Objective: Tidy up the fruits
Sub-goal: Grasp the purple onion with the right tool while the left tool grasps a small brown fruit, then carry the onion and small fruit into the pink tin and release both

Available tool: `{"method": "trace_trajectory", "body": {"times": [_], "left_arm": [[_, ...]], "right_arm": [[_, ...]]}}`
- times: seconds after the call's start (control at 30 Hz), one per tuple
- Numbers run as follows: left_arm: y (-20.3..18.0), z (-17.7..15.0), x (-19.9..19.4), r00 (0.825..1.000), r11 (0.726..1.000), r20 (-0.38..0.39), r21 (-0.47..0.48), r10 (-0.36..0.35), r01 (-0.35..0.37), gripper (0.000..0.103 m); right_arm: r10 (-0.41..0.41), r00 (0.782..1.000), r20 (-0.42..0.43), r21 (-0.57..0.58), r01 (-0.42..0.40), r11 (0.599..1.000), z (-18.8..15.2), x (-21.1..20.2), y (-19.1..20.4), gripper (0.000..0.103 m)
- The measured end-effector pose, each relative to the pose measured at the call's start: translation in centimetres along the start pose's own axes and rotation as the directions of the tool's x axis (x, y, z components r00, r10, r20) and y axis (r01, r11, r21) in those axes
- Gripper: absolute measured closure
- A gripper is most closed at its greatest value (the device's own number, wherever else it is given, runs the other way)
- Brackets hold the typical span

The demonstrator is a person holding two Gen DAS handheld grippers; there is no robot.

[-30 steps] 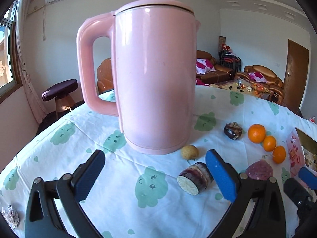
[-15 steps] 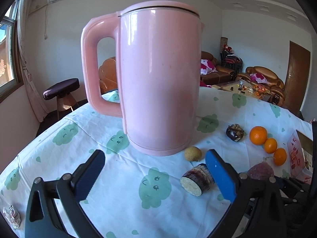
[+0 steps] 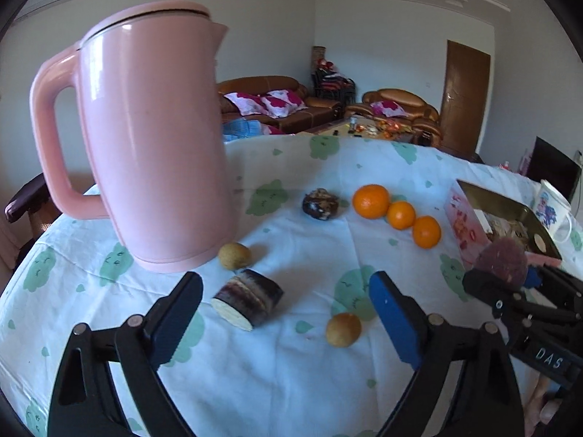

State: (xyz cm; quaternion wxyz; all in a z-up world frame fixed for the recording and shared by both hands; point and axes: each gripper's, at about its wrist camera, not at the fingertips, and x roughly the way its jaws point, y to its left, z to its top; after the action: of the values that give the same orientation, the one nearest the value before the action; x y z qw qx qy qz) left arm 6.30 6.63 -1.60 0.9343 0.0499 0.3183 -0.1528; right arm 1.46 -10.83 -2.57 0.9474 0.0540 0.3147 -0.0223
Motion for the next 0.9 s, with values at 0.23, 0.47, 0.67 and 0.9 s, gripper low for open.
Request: {"method": "trace_trajectory", "body": {"times": [0.23,0.47,0.67,0.9], "left_arm": [[-3.0,-0.5,1.1,0.993,0.989,-0.089,0.122,-0.074,0.084,0.013],[-2.6,-1.0,4.2,0.968,0.994,-0.246,0.083,-0.054,0.077,0.045],[-2.7,-1.2,4.0,0.969,0.992,-0.235,0.084,-0.076,0.099,0.075],[-1.0,-0.5,1.9,0.99,0.996,-0.106,-0.026,-0.093,0.09,0.076]], "right_arm": [[-0.006,1.0,0.016,0.059,0.005,0.998,0.0,-0.9,-1.7,0.048],[-0.007,1.0,0.014,0.03,0.007,1.0,0.0,-0.7,-1.1,0.048],[-0.002,1.0,0.006,0.033,0.002,0.999,0.0,-0.5,-1.2,0.048],[-0.016,0.999,0.047,0.007,0.016,1.0,0.0,-1.1,-0.8,0.048]]}}
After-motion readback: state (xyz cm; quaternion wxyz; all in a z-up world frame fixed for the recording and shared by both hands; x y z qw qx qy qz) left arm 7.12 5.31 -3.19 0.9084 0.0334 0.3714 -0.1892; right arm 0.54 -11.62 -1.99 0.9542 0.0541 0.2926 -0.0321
